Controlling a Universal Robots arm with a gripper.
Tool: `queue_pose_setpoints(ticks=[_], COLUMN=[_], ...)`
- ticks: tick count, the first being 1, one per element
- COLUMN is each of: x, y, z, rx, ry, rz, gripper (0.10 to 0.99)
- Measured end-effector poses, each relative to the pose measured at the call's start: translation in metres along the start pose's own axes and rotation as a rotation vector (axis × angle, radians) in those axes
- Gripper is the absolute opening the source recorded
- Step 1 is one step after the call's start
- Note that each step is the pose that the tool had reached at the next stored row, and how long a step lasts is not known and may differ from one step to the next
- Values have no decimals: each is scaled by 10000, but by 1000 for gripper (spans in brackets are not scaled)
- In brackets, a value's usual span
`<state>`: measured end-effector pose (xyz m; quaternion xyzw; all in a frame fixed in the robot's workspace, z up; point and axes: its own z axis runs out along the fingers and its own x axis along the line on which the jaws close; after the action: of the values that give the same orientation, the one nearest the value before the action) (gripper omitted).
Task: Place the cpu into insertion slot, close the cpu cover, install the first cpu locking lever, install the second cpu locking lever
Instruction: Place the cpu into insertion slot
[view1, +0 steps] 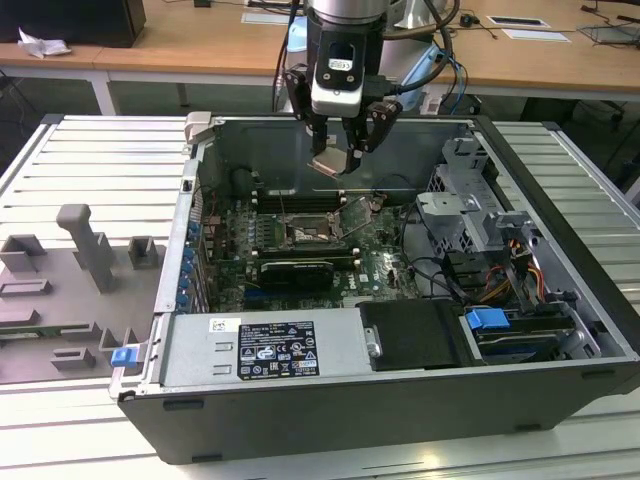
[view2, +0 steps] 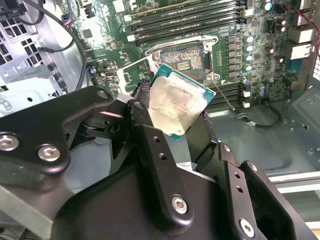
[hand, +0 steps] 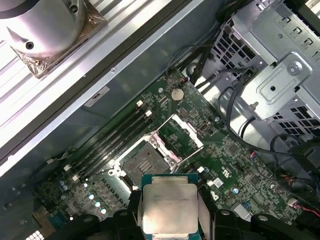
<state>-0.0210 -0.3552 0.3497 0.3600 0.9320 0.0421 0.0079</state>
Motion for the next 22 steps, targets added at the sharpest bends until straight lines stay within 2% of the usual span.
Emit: queue_pose_setpoints(ticks=[7, 22], x=[0, -1], y=[0, -3], z=[7, 30], rx=[-6, -36], ry=[-31, -198], rz=[369, 2347], gripper=[533, 533])
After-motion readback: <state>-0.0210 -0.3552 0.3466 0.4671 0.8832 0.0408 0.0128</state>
